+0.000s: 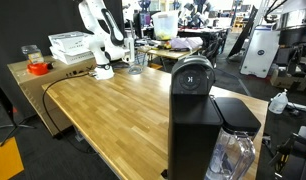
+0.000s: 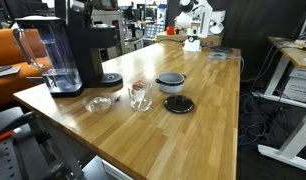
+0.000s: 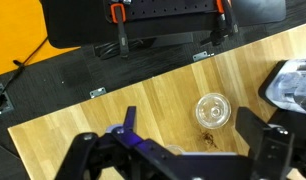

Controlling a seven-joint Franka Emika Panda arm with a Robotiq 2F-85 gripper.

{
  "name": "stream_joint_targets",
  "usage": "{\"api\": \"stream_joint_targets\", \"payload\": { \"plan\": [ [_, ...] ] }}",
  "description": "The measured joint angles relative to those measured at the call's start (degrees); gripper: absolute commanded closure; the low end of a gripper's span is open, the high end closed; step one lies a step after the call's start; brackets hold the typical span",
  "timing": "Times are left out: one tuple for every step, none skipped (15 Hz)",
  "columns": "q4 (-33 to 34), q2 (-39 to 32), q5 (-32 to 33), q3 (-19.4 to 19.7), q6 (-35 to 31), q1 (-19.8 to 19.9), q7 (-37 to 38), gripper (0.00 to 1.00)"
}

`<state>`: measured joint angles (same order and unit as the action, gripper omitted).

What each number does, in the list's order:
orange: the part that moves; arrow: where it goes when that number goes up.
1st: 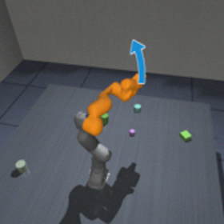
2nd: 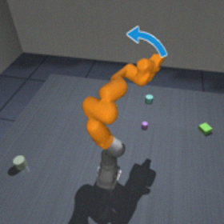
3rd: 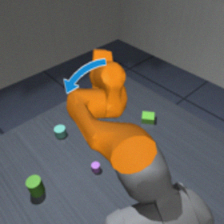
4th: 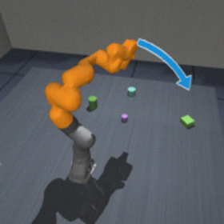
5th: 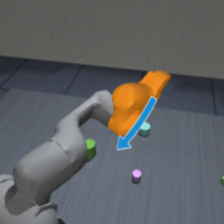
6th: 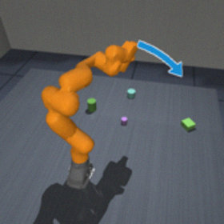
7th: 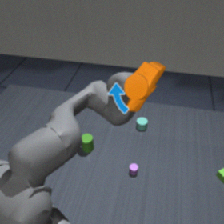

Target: Put the white object into the pot.

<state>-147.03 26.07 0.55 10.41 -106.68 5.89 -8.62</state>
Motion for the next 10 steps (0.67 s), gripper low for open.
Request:
{"api": "stream_joint_targets", "payload": {
  "plan": [
    [0.1,0.0,0.0,0.0,0.0,0.0,0.0,0.0],
    [0.1,0.0,0.0,0.0,0.0,0.0,0.0,0.0],
    [0.1,0.0,0.0,0.0,0.0,0.0,0.0,0.0],
    [0.1,0.0,0.0,0.0,0.0,0.0,0.0,0.0],
    [0.1,0.0,0.0,0.0,0.0,0.0,0.0,0.0],
    [0.1,0.0,0.0,0.0,0.0,0.0,0.0,0.0],
    [0.1,0.0,0.0,0.0,0.0,0.0,0.2,0.0],
    [0.3,0.0,0.2,0.0,-0.4,0.0,0.6,0.0],
    [0.7,-0.2,1.0,-0.3,-1.1,0.0,1.2,0.0],
    [1.6,-0.6,2.1,-1.0,-1.9,0.0,2.0,0.0]
  ]
}}
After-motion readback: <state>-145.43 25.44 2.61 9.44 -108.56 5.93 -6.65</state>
